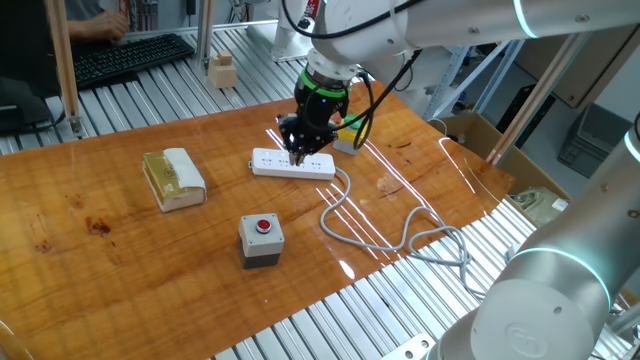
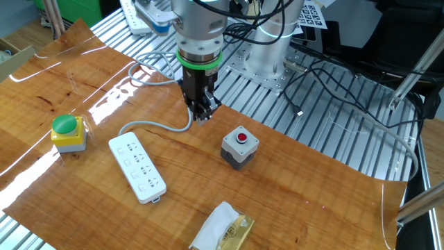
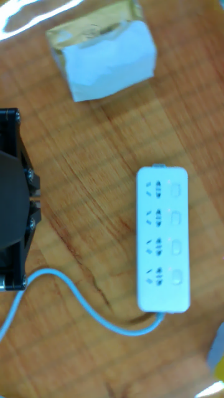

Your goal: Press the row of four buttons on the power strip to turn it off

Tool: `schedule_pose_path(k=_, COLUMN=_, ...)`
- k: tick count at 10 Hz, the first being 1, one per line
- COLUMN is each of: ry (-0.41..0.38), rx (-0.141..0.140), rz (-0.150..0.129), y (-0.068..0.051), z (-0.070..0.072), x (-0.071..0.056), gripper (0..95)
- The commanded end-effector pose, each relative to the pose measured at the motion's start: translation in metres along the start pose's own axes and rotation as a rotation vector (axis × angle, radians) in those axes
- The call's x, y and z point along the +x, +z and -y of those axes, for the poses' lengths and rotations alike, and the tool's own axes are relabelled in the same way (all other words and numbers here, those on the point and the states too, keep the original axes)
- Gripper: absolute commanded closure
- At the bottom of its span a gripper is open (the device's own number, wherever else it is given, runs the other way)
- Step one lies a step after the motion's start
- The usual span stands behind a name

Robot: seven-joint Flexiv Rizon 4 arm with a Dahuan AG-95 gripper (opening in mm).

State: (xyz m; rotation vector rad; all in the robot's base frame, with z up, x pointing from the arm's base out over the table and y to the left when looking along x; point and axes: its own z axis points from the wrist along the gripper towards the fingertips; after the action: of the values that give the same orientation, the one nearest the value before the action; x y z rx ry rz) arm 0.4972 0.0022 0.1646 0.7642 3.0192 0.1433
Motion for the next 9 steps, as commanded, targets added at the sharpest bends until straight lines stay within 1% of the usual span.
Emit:
schedule_pose_path(k=1, ry=0.036, rx=-0.01, rz=0.009, y=0.0008, z=-0.0007, x=0.0001, gripper=95.0)
schedule_pose_path(k=2, ry=0.047, rx=-0.011, rz=0.011, y=0.0005, z=-0.0015, x=0.0007, gripper=95.0)
schedule_pose_path(k=3, ry=0.08, rx=-0.008, rz=0.004, y=0.0006, z=-0.0019, x=0.0009, gripper=95.0)
schedule_pose_path(k=6, ry=0.039, rx=0.0, rz=0.007, y=0.0, z=-0.0036, x=0.0023, gripper=95.0)
schedule_pose_path(k=7, ry=0.06, rx=0.006, rz=-0.007, y=-0.0007, z=-0.005, x=0.0034, gripper=95.0)
schedule_pose_path(k=9, ry=0.069, rx=0.01, rz=-0.012, y=-0.0015, z=-0.0067, x=0.0049, gripper=95.0)
